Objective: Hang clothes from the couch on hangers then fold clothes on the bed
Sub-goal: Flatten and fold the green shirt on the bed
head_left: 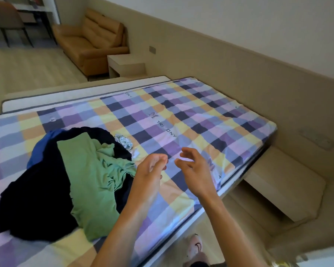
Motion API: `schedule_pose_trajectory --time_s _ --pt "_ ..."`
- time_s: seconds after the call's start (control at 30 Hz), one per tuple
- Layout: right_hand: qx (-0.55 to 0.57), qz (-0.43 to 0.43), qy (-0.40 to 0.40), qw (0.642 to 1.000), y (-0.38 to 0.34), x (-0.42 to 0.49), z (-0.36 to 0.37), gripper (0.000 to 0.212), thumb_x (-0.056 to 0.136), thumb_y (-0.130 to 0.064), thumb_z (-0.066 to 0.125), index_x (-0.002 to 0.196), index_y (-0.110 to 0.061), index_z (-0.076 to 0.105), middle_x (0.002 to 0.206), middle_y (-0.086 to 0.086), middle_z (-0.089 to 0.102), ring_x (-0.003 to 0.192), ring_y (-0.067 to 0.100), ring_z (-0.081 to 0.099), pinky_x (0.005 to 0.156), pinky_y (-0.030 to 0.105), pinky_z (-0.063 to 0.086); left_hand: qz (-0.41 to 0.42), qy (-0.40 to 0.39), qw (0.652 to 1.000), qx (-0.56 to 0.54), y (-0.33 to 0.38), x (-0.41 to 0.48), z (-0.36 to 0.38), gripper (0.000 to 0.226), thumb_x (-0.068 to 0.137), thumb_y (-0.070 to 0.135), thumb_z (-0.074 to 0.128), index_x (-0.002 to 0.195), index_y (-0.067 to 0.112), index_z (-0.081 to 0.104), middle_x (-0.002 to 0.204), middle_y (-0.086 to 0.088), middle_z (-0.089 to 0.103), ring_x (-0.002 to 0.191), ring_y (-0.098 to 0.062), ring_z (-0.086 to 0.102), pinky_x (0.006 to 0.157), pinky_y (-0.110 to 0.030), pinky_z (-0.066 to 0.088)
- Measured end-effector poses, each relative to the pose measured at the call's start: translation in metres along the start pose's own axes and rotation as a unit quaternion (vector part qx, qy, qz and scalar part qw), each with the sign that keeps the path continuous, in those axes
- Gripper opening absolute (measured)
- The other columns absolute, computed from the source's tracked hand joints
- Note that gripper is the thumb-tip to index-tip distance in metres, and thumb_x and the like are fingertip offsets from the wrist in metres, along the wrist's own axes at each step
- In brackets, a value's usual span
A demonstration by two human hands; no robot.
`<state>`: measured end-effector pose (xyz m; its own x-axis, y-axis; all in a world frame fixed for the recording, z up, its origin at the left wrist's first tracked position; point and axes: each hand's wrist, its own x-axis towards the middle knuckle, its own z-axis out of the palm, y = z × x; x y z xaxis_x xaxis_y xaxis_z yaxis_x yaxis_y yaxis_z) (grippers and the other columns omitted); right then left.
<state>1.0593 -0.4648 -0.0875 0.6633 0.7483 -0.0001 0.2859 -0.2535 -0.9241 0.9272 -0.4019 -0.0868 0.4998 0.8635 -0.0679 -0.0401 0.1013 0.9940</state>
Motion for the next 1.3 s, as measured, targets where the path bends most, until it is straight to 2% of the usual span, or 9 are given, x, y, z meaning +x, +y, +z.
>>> schedule_pose_trajectory --time_s 0.27,0.37,0.57,0.67,0.8,0.93,1.03,1.17,1.3 --pt "-0.006 -0.040 -0.145 0.989 0.028 0.124 0.024 0.036 0.096 -0.019 0.066 0.130 -0.020 0.058 0.123 -0.007 0.063 0.103 -0.002 0.062 0.072 0.012 0.048 -0.019 0.169 0.985 -0.028 -0.037 0.072 0.019 0.021 0.091 0.047 0.060 0.093 0.028 0.069 0.100 0.011 0.071 0.102 -0.012 0.066 0.087 -0.033 0.049" --pt "-0.004 -0.050 -0.217 0.975 0.041 0.166 0.033 0.035 0.095 -0.018 0.068 0.129 -0.021 0.059 0.120 -0.006 0.065 0.105 0.009 0.065 0.075 0.018 0.047 -0.021 0.251 0.968 -0.026 -0.052 0.093 0.036 0.031 0.084 0.050 0.055 0.096 0.025 0.069 0.100 0.008 0.072 0.099 -0.012 0.066 0.083 -0.029 0.047" --pt "-0.008 -0.049 -0.327 0.944 0.065 0.214 0.051 0.032 0.097 -0.022 0.066 0.128 -0.025 0.059 0.121 -0.008 0.064 0.099 0.002 0.065 0.071 0.018 0.048 -0.048 0.350 0.936 0.000 -0.071 0.124 0.056 0.016 0.103 0.027 0.055 0.101 0.018 0.068 0.098 0.005 0.070 0.090 -0.007 0.063 0.063 -0.009 0.046" --pt "-0.015 -0.053 -0.356 0.933 0.077 0.224 0.065 0.030 0.097 -0.023 0.066 0.126 -0.028 0.058 0.120 -0.009 0.063 0.093 -0.004 0.063 0.064 0.007 0.044 -0.050 0.370 0.926 0.046 -0.090 0.136 0.048 0.016 0.102 0.029 0.055 0.100 0.019 0.067 0.095 0.007 0.069 0.091 -0.003 0.064 0.069 -0.016 0.046" --pt "-0.004 -0.058 -0.367 0.928 0.103 0.229 0.092 0.032 0.097 -0.026 0.066 0.127 -0.028 0.057 0.122 -0.009 0.063 0.098 -0.004 0.062 0.068 0.010 0.042 -0.063 0.394 0.907 0.132 -0.139 0.153 0.016 0.011 0.100 0.030 0.059 0.098 0.023 0.067 0.094 0.011 0.069 0.090 0.001 0.064 0.078 -0.018 0.046" --pt "0.013 -0.071 -0.375 0.924 0.131 0.230 0.124 0.035 0.097 -0.027 0.066 0.130 -0.028 0.057 0.121 -0.011 0.061 0.093 -0.007 0.061 0.068 0.010 0.043 -0.101 0.424 0.859 0.268 -0.210 0.161 -0.015 0.023 0.095 0.040 0.059 0.105 0.022 0.067 0.109 0.005 0.063 0.110 -0.017 0.059 0.099 -0.038 0.046" --pt "0.025 -0.094 -0.383 0.919 0.152 0.228 0.153 0.035 0.097 -0.028 0.066 0.131 -0.028 0.056 0.122 -0.011 0.060 0.086 -0.014 0.060 0.068 0.011 0.045 -0.115 0.442 0.809 0.370 -0.251 0.165 -0.033 0.039 0.090 0.044 0.057 0.115 0.017 0.066 0.126 -0.003 0.055 0.125 -0.026 0.046 0.105 -0.039 0.036" --pt "0.034 -0.145 -0.393 0.907 0.181 0.223 0.189 0.037 0.096 -0.029 0.066 0.132 -0.028 0.055 0.121 -0.011 0.059 0.084 -0.019 0.057 0.071 0.010 0.046 -0.129 0.475 0.732 0.471 -0.294 0.169 -0.060 0.042 0.092 0.037 0.060 0.132 0.022 0.059 0.162 -0.006 0.024 0.147 -0.031 0.020 0.113 -0.051 0.029" --pt "0.055 -0.178 -0.393 0.901 0.209 0.214 0.209 0.036 0.095 -0.030 0.067 0.129 -0.027 0.056 0.120 -0.009 0.060 0.092 -0.006 0.061 0.082 0.023 0.053 -0.165 0.465 0.704 0.511 -0.322 0.169 -0.075 0.052 0.096 0.040 0.053 0.142 0.017 0.046 0.161 -0.004 0.028 0.137 -0.033 0.036 0.106 -0.051 0.036"
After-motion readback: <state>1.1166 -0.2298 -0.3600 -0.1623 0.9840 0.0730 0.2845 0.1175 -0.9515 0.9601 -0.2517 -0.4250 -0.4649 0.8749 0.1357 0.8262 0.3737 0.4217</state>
